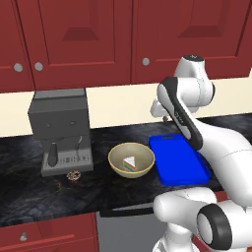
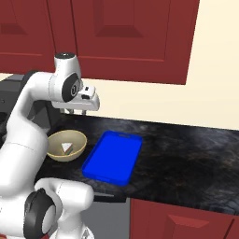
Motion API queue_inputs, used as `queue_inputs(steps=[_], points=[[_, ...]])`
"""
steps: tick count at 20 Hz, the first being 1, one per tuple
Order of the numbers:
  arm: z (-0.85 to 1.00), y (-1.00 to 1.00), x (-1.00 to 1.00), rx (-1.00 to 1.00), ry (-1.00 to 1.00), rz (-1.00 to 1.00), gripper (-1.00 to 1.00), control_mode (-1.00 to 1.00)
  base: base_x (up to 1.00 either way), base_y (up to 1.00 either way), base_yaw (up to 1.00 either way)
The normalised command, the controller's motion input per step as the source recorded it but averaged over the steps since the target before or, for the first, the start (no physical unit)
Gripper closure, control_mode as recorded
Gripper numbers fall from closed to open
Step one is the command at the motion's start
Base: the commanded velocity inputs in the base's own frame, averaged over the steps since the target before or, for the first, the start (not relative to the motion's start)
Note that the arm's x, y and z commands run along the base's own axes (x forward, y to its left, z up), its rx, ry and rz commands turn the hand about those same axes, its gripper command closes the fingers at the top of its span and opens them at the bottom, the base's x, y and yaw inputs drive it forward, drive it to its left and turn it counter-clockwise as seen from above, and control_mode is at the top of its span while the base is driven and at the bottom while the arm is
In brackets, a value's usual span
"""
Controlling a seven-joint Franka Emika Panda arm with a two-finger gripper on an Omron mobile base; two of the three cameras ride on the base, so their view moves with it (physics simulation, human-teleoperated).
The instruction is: Place the bowl with cake and the cupcake onto the tray.
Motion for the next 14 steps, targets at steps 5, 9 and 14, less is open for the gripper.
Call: queue_inputs(steps=[5, 9, 14], points=[[0.00, 0.00, 0.00, 0.00, 0.00, 0.00, -1.00, -1.00, 0.00, 0.00, 0.00], [0.00, 0.00, 0.00, 0.00, 0.00, 0.00, -1.00, -1.00, 0.00, 0.00, 0.00], [-0.07, 0.02, -0.06, 0.00, 0.01, 0.00, -1.00, -1.00, 0.00, 0.00, 0.00]])
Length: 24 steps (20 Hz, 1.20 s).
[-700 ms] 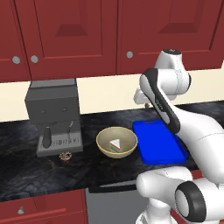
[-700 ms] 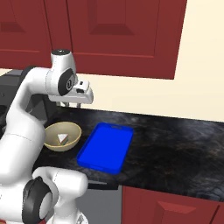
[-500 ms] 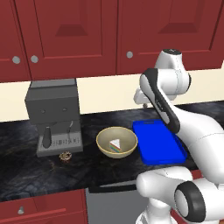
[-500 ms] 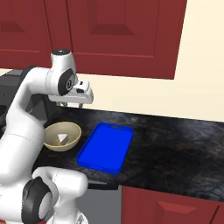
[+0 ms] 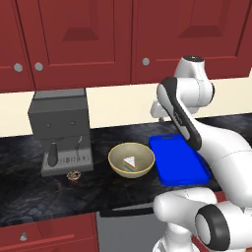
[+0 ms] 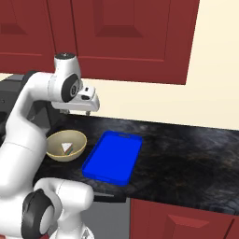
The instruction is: Place the bowl with cake and the cupcake onto the tray.
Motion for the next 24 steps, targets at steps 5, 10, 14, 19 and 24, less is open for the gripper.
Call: queue_inputs(steps=[5, 10, 14, 19, 24], points=[[-0.75, 0.22, 0.00, -0.02, 0.01, 0.00, -1.00, -1.00, 0.00, 0.00, 0.00], [-0.74, 0.04, 0.00, 0.00, 0.00, -0.11, -1.00, -1.00, 0.00, 0.00, 0.00], [-0.73, -0.05, 0.09, 0.12, -0.01, -0.26, -1.00, -1.00, 0.00, 0.00, 0.00], [-0.32, 0.00, 0.03, 0.26, -0.06, -0.12, -1.00, -1.00, 0.00, 0.00, 0.00], [-0.07, 0.03, 0.02, 0.06, 0.04, -0.07, -1.00, -1.00, 0.00, 0.00, 0.00]])
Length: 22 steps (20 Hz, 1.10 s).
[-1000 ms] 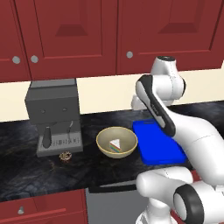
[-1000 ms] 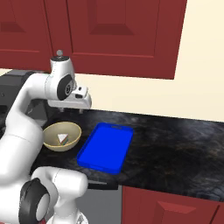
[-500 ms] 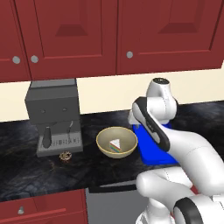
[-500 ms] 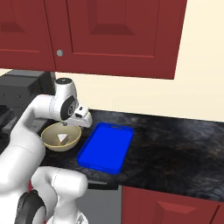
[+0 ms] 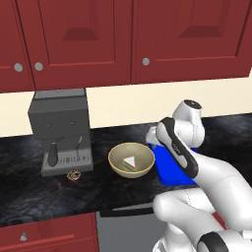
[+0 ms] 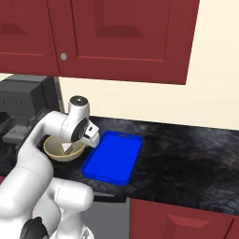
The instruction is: Place the bowl with cake and the cupcake onto the tray.
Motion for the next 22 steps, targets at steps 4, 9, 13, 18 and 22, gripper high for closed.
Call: queue_inputs(steps=[4, 9, 13, 18, 22], points=[[-0.17, 0.04, 0.08, 0.00, 0.06, -0.07, -1.00, -1.00, 0.00, 0.00, 0.00], [-0.44, 0.03, 0.22, 0.00, 0.05, -0.05, -1.00, -1.00, 0.00, 0.00, 0.00], [-0.44, 0.08, 0.37, 0.00, 0.09, -0.05, -1.00, -1.00, 0.00, 0.00, 0.00], [-0.20, 0.11, 0.41, 0.00, 0.14, -0.04, -1.00, -1.00, 0.00, 0.00, 0.00], [-0.04, 0.11, 0.37, 0.00, 0.18, -0.03, -1.00, -1.00, 0.00, 0.00, 0.00]])
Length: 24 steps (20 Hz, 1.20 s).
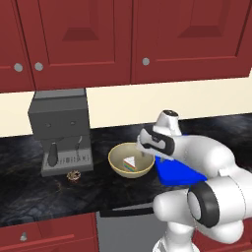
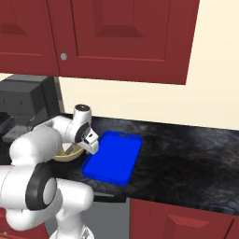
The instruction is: Place the bowl with cake and the cupcake onto the tray.
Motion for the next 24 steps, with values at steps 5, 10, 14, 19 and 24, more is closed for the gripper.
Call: queue_inputs(steps=[5, 10, 14, 19, 24], points=[[-0.13, 0.02, 0.29, 0.00, 0.08, -0.04, -1.00, -1.00, 0.00, 0.00, 0.00], [-0.21, 0.00, 0.00, 0.00, 0.00, -0.01, -1.00, -1.00, 0.00, 0.00, 0.00], [-0.32, 0.00, 0.00, 0.00, -0.01, 0.00, -1.00, -1.00, 0.00, 0.00, 0.00], [-0.19, 0.00, -0.02, 0.00, -0.03, 0.00, -1.00, -1.00, 0.00, 0.00, 0.00], [0.00, 0.00, 0.00, 0.00, 0.00, 0.00, 1.00, -1.00, 0.00, 0.00, 0.00]])
